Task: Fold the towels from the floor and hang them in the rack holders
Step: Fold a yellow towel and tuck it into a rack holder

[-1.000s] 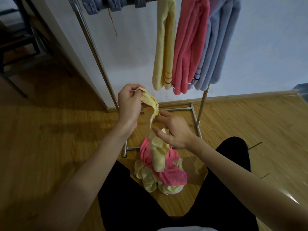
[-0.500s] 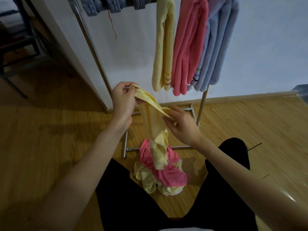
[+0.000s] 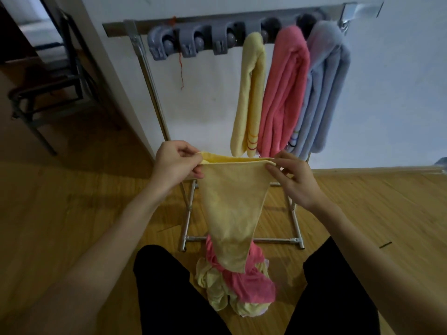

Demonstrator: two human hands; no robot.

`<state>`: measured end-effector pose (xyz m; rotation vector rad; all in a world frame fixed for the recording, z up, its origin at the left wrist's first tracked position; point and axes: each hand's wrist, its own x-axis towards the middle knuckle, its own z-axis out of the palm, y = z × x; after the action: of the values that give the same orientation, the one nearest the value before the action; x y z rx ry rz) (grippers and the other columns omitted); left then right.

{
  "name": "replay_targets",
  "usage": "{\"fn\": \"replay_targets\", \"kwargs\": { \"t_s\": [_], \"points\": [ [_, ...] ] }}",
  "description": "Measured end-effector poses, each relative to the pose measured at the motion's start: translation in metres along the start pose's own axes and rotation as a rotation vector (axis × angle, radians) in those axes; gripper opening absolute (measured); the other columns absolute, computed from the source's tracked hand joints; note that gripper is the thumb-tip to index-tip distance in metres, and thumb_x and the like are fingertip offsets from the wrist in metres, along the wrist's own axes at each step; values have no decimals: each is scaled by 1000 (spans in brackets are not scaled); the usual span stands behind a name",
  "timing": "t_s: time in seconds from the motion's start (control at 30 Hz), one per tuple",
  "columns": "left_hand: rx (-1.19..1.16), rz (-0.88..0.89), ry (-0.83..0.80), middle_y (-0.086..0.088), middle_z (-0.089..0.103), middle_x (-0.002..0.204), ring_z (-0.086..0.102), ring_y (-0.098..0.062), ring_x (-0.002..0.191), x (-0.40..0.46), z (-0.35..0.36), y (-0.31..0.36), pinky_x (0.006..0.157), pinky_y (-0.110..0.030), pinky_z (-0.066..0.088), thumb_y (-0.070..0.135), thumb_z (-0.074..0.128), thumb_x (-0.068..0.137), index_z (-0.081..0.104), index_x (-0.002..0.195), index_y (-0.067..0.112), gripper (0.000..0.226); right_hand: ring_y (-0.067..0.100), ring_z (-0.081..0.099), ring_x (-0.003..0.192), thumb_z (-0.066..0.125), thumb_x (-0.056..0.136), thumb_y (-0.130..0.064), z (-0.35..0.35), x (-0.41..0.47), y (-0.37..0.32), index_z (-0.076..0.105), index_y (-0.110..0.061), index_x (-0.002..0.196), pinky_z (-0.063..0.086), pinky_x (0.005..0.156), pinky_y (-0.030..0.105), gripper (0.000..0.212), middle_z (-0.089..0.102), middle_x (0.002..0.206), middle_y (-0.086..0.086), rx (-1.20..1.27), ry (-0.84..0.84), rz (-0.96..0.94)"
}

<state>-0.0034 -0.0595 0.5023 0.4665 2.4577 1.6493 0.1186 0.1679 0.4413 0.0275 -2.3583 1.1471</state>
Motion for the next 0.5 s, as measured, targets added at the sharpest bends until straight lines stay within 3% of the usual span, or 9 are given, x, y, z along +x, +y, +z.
{"fn": "replay_targets", "kwargs": {
  "t_s": [0.1,0.17,0.27,0.37,0.5],
  "points": [
    [260,9,-166,-11,70,67,70,-19,57,2,-8,10,51,-25,56,-1,70,80,67,84,4,7,14,54,70,59,92,-7,-3,8,-3,72,-17,93,46,60,20,16,57,81,5,3,75,-37],
    [293,-64,-315,-14,71,67,70,-20,58,2,-13,21,51,-24,56,-4,70,80,67,87,-1,8,14,55,68,62,89,-3,-5,12,-5,72,-21,96,47,60,22,22,60,79,6,-9,114,-74],
    [83,-196,-465,-20,71,72,70,-20,59,3,-21,34,50,-20,54,-6,68,81,68,91,-5,11,15,57,67,63,85,3,-10,16,-6,72,-19,95,50,60,27,26,62,79,7,10,160,-66],
    [-187,-317,-452,-26,71,86,72,-23,69,7,-24,37,55,-22,57,-4,71,75,68,95,-4,20,9,57,66,65,83,5,-17,19,-7,72,-17,94,48,60,22,26,62,78,3,42,224,-27],
    [-417,-423,-408,-21,72,85,73,-23,76,12,-15,26,59,-25,58,-2,72,65,68,97,-8,33,6,58,69,66,82,5,-28,21,-12,74,-9,92,49,62,19,19,63,81,0,25,247,-16]
  ]
}}
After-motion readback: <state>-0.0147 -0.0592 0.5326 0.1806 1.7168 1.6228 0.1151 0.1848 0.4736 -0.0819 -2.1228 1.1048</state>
